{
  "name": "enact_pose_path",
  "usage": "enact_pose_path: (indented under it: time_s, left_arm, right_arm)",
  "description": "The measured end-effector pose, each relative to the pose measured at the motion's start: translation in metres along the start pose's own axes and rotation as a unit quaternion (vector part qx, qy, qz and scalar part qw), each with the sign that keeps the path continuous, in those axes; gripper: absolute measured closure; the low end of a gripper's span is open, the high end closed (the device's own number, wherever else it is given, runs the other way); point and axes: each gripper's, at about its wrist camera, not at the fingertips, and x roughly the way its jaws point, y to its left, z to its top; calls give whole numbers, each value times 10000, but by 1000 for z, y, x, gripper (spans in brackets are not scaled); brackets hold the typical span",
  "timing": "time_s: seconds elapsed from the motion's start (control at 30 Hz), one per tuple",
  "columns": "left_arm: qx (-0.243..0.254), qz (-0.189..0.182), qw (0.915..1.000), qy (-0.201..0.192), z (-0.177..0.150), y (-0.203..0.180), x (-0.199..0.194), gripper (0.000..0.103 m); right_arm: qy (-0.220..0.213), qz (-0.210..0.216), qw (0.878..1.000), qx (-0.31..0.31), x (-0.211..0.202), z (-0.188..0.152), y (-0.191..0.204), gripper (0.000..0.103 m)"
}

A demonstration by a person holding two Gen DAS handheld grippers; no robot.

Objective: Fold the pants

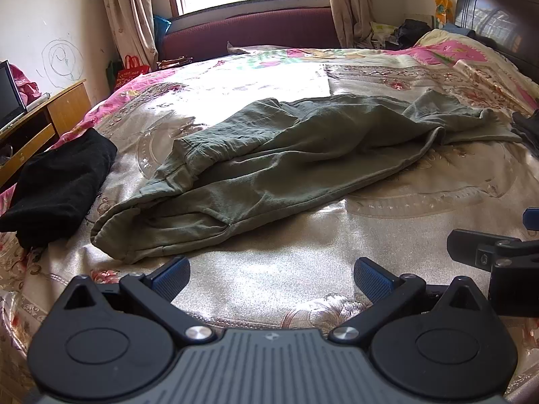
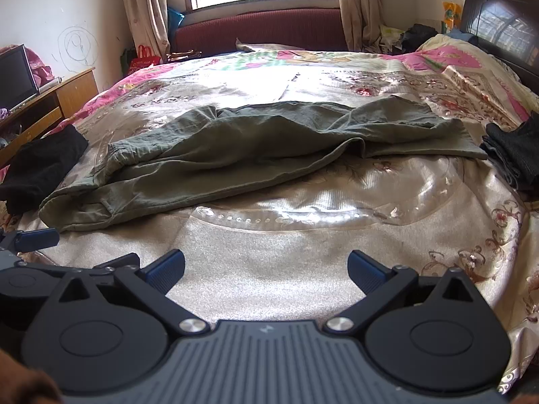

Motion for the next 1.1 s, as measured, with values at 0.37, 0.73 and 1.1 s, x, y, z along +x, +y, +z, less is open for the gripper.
enact_pose_path:
  time_s: [0.37,0.73,1.1]
  left_arm:
    - [-37,-56,10000,72,-1,0,3,0]
    - [-24,-50,10000,71,-1,1,3,0]
    - [-42,-73,9999,134,-2,1,5,0]
  right_arm:
    - [28,16,10000,19,2,-1,-1,1]
    - [33,22,10000,21,2,-1,-1,1]
    - [93,53,9999,75,6,-2,-2,1]
